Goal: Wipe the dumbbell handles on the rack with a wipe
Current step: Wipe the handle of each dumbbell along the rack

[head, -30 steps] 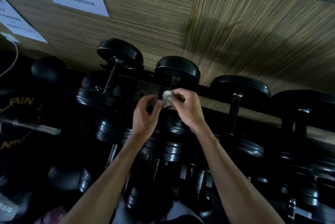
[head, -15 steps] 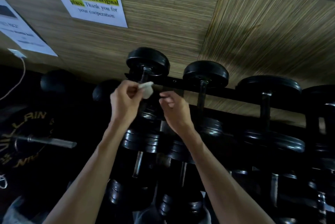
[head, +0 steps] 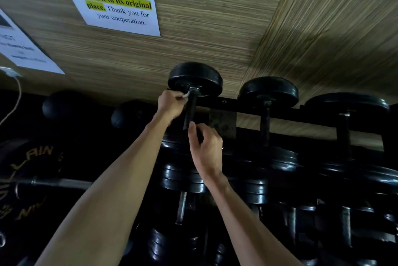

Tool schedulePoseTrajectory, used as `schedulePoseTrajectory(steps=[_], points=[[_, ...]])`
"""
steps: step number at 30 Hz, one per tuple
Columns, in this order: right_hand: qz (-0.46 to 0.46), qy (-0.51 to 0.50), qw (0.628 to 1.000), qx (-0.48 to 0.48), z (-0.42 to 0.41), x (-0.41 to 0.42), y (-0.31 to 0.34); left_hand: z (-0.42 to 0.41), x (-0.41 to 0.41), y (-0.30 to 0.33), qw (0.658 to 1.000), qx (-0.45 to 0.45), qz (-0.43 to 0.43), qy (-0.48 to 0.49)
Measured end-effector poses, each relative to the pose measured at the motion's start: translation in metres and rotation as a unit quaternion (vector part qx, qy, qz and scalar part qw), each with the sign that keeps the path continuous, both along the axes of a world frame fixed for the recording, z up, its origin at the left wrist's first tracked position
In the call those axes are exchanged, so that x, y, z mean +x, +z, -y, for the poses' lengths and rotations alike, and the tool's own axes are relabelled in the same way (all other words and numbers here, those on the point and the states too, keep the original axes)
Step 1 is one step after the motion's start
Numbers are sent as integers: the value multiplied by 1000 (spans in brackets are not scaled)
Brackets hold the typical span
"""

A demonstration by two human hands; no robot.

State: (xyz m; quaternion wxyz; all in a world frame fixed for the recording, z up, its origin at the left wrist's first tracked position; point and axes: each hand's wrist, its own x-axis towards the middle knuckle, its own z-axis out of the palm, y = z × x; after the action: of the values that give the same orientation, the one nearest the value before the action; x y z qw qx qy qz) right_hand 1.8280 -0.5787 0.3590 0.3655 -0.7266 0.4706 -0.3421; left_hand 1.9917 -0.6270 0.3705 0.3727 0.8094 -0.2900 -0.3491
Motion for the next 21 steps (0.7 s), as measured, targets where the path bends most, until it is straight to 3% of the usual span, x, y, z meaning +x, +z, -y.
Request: schedulePoseTrajectory(steps=[3, 8, 12, 14, 16, 19, 21], points=[[15, -8, 1000, -22, -1, -1, -4, -3, 6, -6, 994, -20, -109, -12], [13, -22, 999, -40, -2, 1, -9, -17, 9, -3, 983, 8, -166, -79], [14, -25, 998, -56, 0, 1, -9, 10, 11, 2, 977, -65, -202, -1], [19, -25, 998, -52, 0, 1, -10, 8, 9, 5, 975, -69, -213, -9], [23, -30, 998, -49, -1, 1, -11, -12, 11, 5, 975, -18, -207, -80], [18, -40, 998, -51, -2, 2, -11, -41, 17, 1, 965, 78, -131, -212], [14, -45, 997, -53, -2, 2, -12, -37, 15, 0, 972, 80, -102, -195]])
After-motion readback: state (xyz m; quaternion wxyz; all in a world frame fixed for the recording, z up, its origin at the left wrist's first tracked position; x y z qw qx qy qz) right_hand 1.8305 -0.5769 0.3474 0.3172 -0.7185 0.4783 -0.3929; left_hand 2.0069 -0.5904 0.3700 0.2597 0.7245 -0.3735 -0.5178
